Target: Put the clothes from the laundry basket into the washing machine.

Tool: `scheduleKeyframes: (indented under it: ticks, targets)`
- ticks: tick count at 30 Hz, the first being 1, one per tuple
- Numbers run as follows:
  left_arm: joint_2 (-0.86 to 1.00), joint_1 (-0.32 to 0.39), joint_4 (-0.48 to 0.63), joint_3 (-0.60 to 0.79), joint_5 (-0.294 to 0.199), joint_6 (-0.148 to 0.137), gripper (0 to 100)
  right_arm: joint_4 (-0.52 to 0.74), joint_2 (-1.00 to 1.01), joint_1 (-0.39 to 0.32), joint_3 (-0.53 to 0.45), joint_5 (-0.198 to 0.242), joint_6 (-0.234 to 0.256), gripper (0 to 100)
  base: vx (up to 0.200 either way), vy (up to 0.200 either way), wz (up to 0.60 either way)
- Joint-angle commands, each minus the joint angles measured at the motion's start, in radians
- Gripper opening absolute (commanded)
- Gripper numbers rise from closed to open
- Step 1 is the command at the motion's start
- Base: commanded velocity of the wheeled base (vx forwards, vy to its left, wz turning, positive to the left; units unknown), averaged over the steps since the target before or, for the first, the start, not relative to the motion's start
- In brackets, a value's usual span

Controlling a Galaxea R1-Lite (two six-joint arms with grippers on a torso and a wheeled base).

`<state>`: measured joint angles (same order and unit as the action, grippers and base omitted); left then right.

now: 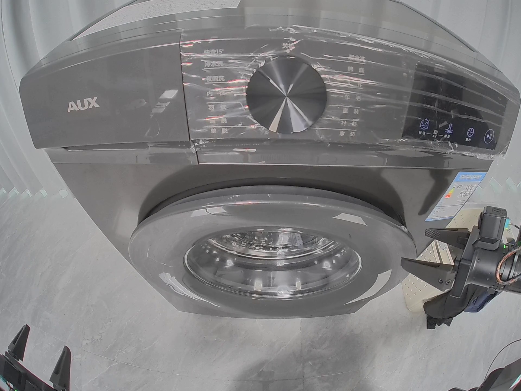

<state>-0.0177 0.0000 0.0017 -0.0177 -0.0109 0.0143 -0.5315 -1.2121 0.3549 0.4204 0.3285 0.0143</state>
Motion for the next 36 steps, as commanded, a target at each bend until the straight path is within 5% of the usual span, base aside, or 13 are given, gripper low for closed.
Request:
scheduleKeyframes:
  ticks: [1,17,25,36]
  targets:
    - [0.018,0.000,0.000,0.016,0.000,0.001,100,-0.021,-0.064,0.024,0.003,-0.009,0.000,100,0.000,0.000,0.00]
    - [0.018,0.000,0.000,0.016,0.000,0.001,100,-0.022,-0.167,0.105,0.031,-0.009,0.004,100,0.000,0.000,0.00]
    - [0.018,0.000,0.000,0.016,0.000,0.000,100,-0.010,-0.029,0.124,-0.072,-0.011,0.000,100,0.000,0.000,0.00]
    - [0.018,0.000,0.000,0.016,0.000,0.004,100,-0.022,-0.104,0.107,-0.022,-0.011,0.000,100,-0.073,0.000,0.00]
